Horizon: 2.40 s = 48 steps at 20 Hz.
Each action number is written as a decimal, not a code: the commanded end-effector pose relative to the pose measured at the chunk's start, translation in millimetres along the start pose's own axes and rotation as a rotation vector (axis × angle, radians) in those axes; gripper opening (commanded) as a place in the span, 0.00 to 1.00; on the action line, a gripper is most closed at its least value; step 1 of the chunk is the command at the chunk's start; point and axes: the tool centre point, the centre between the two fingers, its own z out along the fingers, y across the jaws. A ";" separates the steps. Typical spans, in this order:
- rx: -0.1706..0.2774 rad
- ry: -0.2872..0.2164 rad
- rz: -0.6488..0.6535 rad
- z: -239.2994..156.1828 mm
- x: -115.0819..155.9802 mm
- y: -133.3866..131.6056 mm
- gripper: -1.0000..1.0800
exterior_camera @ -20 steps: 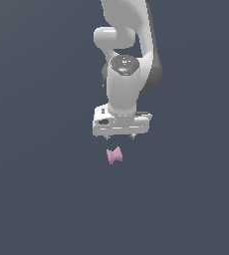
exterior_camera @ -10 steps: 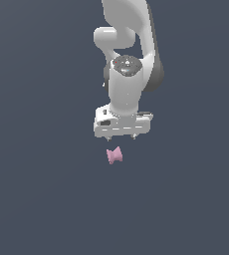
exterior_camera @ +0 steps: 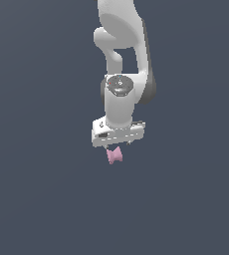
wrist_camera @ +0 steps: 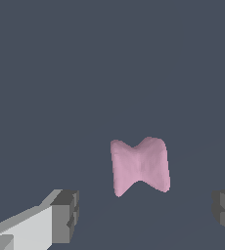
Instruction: Pick up the object and move it to a goal position.
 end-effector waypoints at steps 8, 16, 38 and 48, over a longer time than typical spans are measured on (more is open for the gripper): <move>0.009 -0.016 -0.083 41.3 -3.2 11.4 0.96; 0.010 -0.017 -0.084 49.1 -3.9 11.6 0.96; 0.010 -0.017 -0.087 93.9 -4.5 11.7 0.00; 0.009 -0.016 -0.088 74.3 -2.2 -2.6 0.00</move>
